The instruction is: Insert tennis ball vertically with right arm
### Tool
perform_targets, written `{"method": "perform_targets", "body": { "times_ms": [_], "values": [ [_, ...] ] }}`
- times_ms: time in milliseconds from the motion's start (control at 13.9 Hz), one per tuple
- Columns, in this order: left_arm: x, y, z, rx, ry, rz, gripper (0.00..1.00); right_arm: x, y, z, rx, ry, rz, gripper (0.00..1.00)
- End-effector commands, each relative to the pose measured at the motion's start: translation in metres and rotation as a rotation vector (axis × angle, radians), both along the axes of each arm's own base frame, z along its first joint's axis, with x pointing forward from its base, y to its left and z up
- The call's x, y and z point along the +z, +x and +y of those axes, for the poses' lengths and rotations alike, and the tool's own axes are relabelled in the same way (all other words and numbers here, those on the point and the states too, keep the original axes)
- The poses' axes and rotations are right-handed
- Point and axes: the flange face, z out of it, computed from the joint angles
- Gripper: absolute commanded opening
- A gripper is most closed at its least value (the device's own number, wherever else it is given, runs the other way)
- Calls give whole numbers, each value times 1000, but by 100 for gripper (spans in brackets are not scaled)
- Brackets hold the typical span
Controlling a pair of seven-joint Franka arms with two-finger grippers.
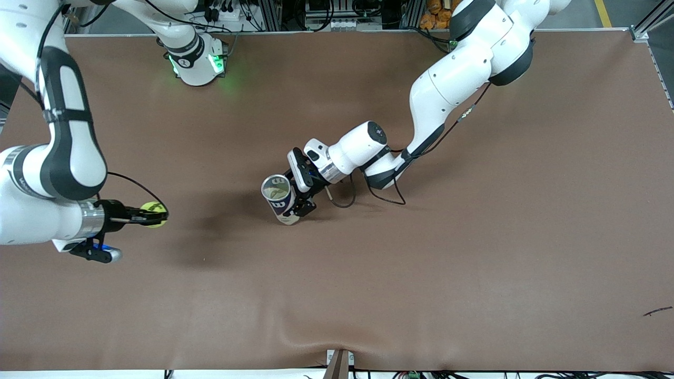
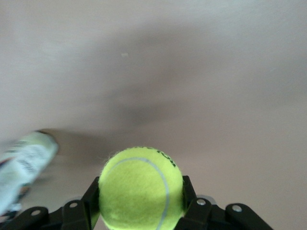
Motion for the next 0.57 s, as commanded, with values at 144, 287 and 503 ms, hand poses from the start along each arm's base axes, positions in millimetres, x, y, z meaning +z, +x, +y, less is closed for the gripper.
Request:
{"method": "perform_targets", "body": {
  "times_ms": [144, 287, 503],
  "values": [
    [8, 1, -2, 17, -24, -2, 83, 50, -20, 134, -169, -74, 51, 1],
    [8, 1, -2, 16, -26, -1, 83, 57, -39, 197, -240, -89, 89, 1],
    [7, 1, -2, 17, -25, 0, 83, 62, -57, 249, -239, -110, 84, 1]
  ]
}}
